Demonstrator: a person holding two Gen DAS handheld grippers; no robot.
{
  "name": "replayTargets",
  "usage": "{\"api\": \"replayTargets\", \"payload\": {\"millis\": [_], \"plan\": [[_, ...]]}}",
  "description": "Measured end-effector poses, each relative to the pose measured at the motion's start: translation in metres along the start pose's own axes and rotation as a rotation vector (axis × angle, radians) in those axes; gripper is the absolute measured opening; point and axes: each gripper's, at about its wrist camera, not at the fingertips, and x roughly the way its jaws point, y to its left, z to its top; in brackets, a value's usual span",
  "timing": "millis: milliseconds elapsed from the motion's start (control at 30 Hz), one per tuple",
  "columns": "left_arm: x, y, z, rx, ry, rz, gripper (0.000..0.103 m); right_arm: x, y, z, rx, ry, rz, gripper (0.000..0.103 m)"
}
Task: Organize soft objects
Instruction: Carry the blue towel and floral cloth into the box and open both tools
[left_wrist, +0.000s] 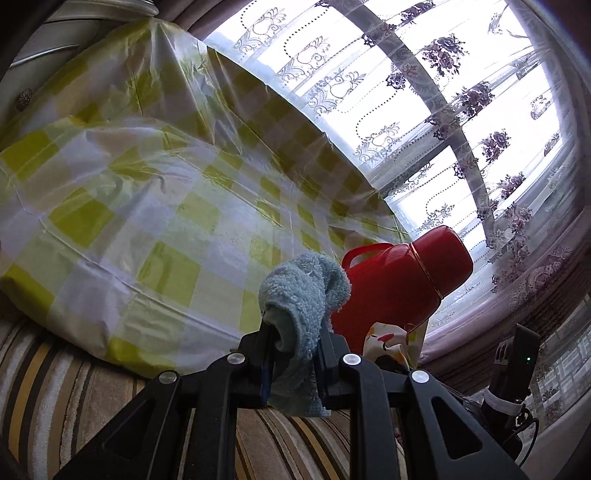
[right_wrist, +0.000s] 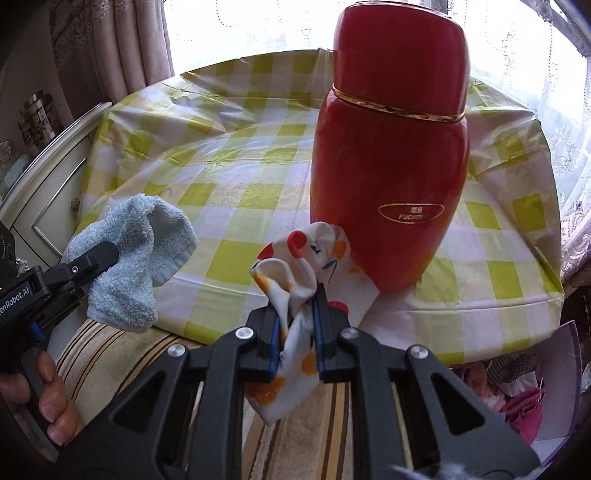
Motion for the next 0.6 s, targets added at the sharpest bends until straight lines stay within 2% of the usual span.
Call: {"api": "replayTargets", "payload": {"millis": [433,600], "plan": [[0.031,-0.086,-0.041,0.132,0.133,-0.106,0.019,-0.063,-0.093,-0.027,0.171,-0.037,-0.069,0.018],[0.046,-0.120,-0.060,0.200,0.197,-0.151,0.019,-0.077,-0.133,-0.044,0.241,-0.034,-0.130,0.018]]}}
